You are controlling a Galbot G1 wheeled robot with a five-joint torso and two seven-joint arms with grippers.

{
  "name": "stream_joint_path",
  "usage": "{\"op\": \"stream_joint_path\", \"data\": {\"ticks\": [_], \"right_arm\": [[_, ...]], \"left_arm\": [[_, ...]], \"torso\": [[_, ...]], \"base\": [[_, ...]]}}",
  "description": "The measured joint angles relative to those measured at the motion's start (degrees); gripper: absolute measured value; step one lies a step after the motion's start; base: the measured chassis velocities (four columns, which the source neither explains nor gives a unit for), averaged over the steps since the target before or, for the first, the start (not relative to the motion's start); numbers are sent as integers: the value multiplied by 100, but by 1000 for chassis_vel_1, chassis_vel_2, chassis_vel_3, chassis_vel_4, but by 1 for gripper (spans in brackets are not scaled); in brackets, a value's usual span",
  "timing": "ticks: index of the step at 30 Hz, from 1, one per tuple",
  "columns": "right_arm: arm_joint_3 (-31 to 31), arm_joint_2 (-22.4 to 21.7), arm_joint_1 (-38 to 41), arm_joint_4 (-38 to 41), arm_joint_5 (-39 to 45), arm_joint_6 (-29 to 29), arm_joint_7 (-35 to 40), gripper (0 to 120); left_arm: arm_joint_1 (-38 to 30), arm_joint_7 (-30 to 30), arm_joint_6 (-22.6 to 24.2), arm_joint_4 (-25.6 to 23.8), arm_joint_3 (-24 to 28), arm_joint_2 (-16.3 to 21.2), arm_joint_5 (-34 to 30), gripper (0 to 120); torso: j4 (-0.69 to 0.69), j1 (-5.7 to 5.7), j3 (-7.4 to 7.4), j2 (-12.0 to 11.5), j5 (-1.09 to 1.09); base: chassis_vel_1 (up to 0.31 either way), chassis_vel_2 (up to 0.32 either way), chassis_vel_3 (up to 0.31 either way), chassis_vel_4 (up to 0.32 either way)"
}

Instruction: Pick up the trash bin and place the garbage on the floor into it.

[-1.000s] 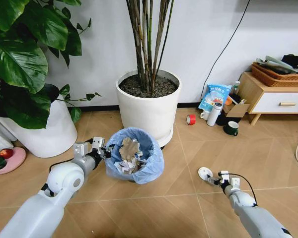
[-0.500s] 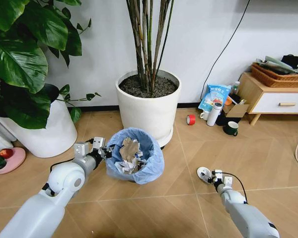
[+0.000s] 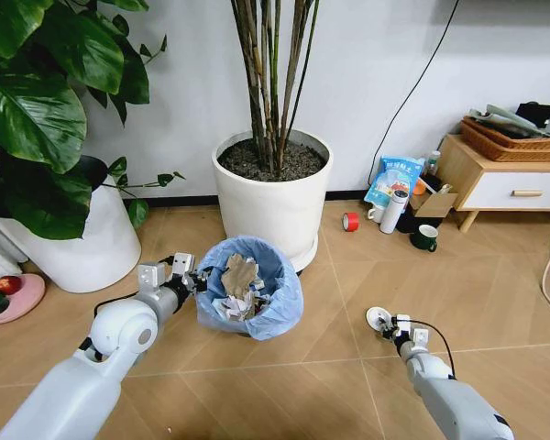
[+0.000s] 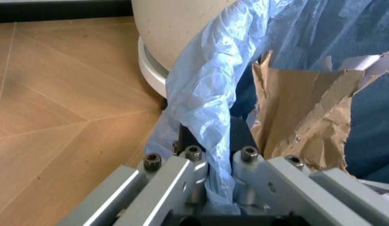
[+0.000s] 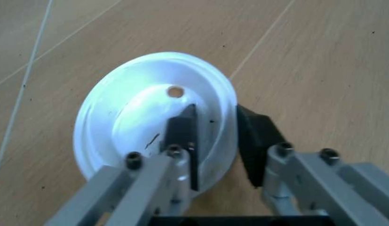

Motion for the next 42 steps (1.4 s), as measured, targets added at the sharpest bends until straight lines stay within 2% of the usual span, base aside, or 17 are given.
{"op": "stream_joint_path", "data": {"ticks": [1,6,11,17,18,20,23,25,26,28,29,30,31,34,36,39,42], "right_arm": [[12,-9,-5,10,9,-1,15,14],[103,-22,-73,114,11,-38,42,1],[226,-57,-224,423,22,-128,127,0],[531,-242,-444,1482,76,-330,275,0],[610,-317,-508,1866,45,-394,295,0],[637,-353,-529,2035,38,-419,301,0],[723,-507,-596,2797,-87,-435,306,0],[739,-643,-659,3479,-190,-439,302,0],[739,-643,-659,3479,-190,-439,302,0],[735,-746,-700,3900,-202,-477,307,0],[711,-845,-735,4272,-202,-528,327,0],[620,-996,-781,4899,-169,-635,372,0],[620,-996,-781,4899,-169,-635,372,0],[226,-1261,-730,6304,197,-941,592,0],[102,-1302,-661,6545,314,-1032,623,0],[-570,-1376,-250,7155,695,-1358,662,0],[-892,-1385,-92,7297,776,-1426,664,0]], "left_arm": [[0,1,-2,-1,-3,2,0,0],[1,3,-9,-11,-4,-6,4,0],[11,3,-9,-32,-5,-8,5,0],[39,2,-9,-67,-27,17,4,0],[44,-3,-9,-73,-32,22,3,0],[47,-8,-9,-76,-34,24,3,0],[78,-36,-8,-94,-55,27,-1,0],[95,-62,-6,-109,-60,35,-1,0],[95,-62,-6,-109,-60,35,-1,0],[102,-79,-4,-112,-59,37,-1,0],[103,-99,0,-113,-57,34,-5,0],[101,-134,1,-113,-51,23,-8,0],[101,-134,1,-113,-51,23,-8,0],[86,-174,12,-84,5,-2,-19,0],[77,-188,16,-71,25,-14,-19,0],[2,-234,35,-27,112,-53,-35,0],[-15,-245,44,-21,132,-51,-54,0]], "torso": [[2,0,0,0,4],[6,0,1,-2,10],[4,1,3,-3,14],[3,2,3,-4,7],[3,2,3,-4,14],[3,2,3,-4,13],[3,2,1,-4,-3],[3,2,1,-4,12],[3,2,1,-4,12],[4,1,1,-4,2],[3,1,1,-4,-2],[3,1,1,-3,7],[3,1,1,-3,7],[2,1,0,-3,5],[3,1,1,-3,5],[3,1,1,-3,5],[3,1,0,-3,3]], "base": [[0,0,0,0],[0,0,0,0],[0,0,0,0],[0,0,0,0],[0,0,0,0],[0,0,0,0],[0,0,0,0],[0,0,0,0],[0,0,0,0],[0,0,0,0],[0,0,0,0],[0,0,0,0],[0,0,0,0],[0,0,0,0],[0,0,0,0],[0,0,0,0],[0,0,0,0]]}}
